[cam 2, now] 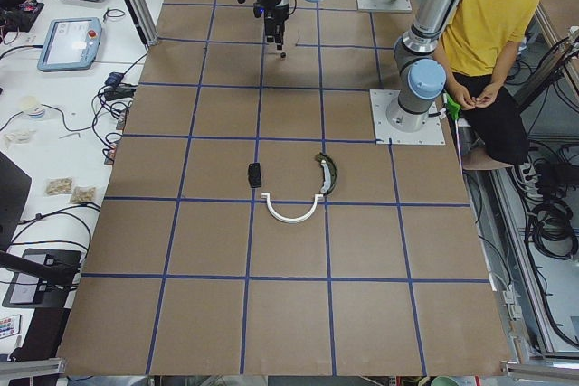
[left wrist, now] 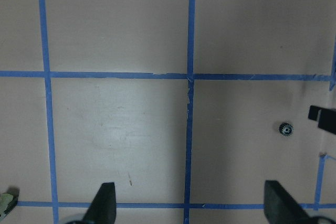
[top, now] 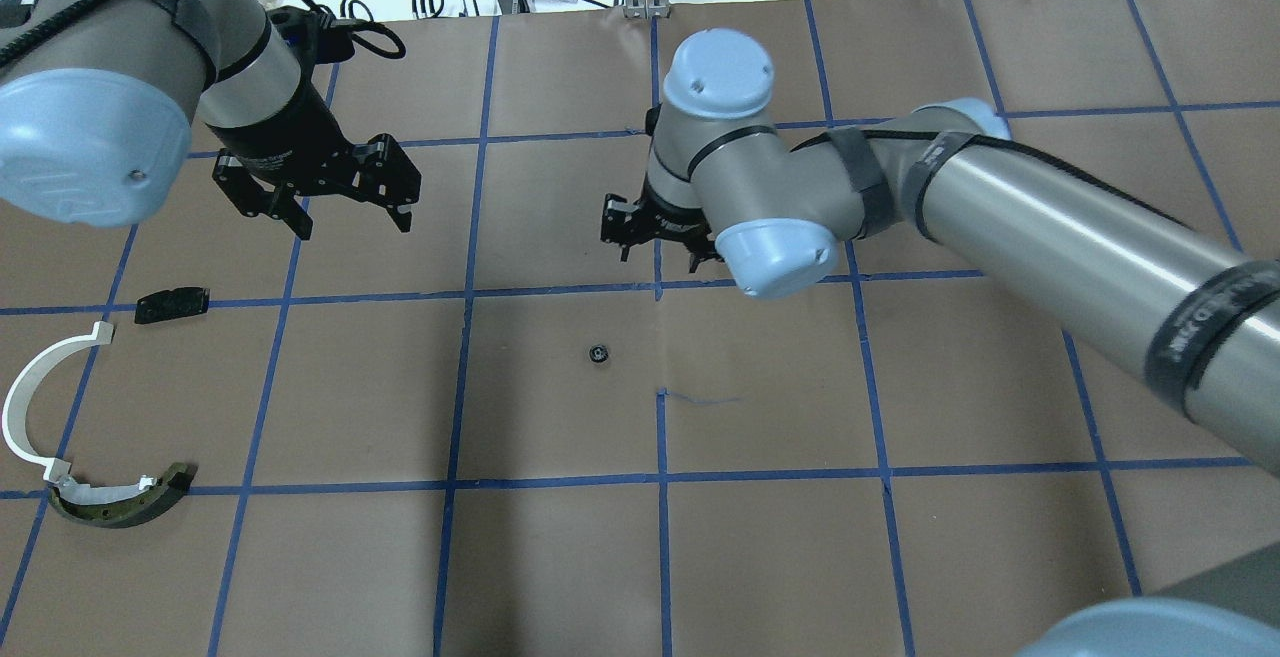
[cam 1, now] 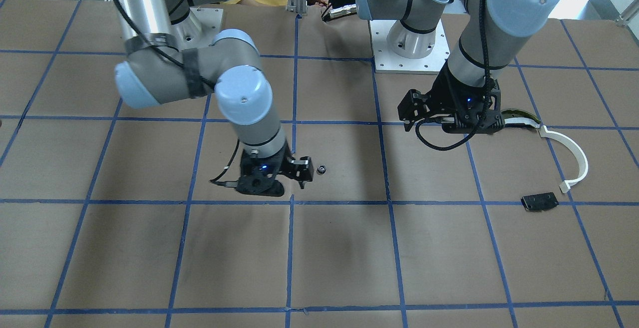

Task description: Place bearing gear from tray to pile

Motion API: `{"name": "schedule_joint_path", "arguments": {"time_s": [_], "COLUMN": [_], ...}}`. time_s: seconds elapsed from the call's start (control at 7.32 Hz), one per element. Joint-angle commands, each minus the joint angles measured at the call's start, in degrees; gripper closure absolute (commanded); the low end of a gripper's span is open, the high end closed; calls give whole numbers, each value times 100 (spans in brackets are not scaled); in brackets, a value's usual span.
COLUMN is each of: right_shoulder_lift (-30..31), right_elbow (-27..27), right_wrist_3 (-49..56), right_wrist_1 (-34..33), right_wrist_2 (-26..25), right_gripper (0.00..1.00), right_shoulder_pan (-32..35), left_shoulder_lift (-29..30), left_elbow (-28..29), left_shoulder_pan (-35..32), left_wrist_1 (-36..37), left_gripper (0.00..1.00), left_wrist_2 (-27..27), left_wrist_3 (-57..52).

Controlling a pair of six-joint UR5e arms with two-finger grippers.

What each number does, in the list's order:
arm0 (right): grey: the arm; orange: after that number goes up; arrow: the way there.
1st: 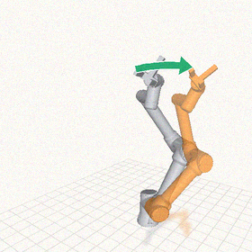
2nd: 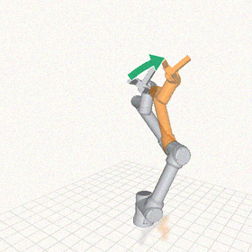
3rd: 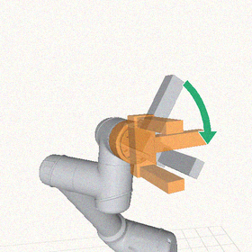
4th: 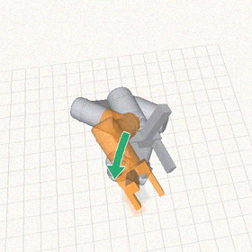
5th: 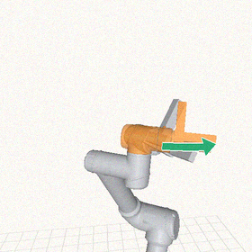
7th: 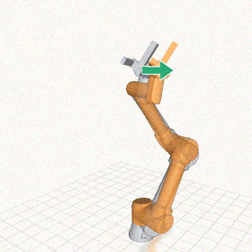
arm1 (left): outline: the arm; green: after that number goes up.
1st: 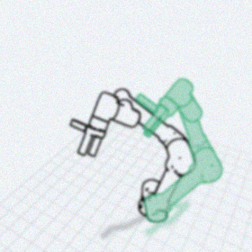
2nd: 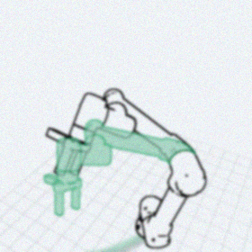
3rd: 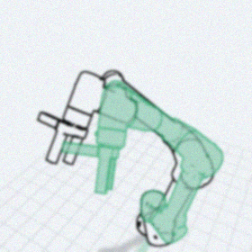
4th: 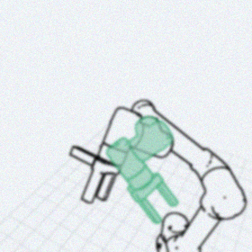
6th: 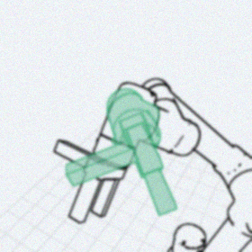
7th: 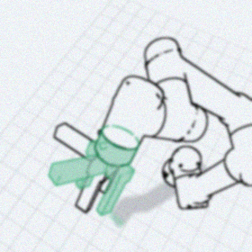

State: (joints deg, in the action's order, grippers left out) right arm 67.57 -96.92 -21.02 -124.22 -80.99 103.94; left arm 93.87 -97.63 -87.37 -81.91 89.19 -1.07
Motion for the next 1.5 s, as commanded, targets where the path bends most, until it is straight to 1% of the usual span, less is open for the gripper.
{"name": "schedule_joint_path", "arguments": {"time_s": [0.0,0.14,0.27,0.41,0.55,0.68,0.82,0.96,1.09,1.23,1.37], "right_shoulder_lift": [431,493,459,441,398,284,74,-285,-662,-936,-1095], "right_elbow": [183,174,139,156,165,182,243,235,279,288,305], "right_wrist_3": [3029,4147,5350,6076,6727,7569,8047,8617,8954,9236,9299], "right_wrist_1": [837,829,742,698,697,688,366,-141,-355,-453,-463], "right_wrist_2": [-276,-564,-854,-848,-805,-726,-490,-444,-496,-479,-488], "right_gripper": [0,0,0,0,0,0,0,0,0,0,0], "right_shoulder_pan": [-2140,-3003,-3821,-4577,-5289,-5862,-6460,-6709,-6877,-7183,-7247], "left_shoulder_lift": [472,735,1060,1333,1553,1729,1853,2028,2143,2249,2328], "left_elbow": [-186,-256,-344,-397,-397,-406,-406,-432,-432,-432,-432], "left_shoulder_pan": [-400,-813,-1182,-1386,-1579,-1764,-1879,-1906,-1933,-1942,-1950], "left_wrist_1": [769,1025,1289,1561,1816,1836,1819,1836,1941,1959,1959], "left_gripper": [0,0,0,0,3,4,3,3,6,6,6], "left_wrist_2": [-16,-16,-34,-42,-164,-435,-438,-438,-412,-394,-403], "left_wrist_3": [124,456,546,556,634,931,1134,1144,1144,1171,1145]}}
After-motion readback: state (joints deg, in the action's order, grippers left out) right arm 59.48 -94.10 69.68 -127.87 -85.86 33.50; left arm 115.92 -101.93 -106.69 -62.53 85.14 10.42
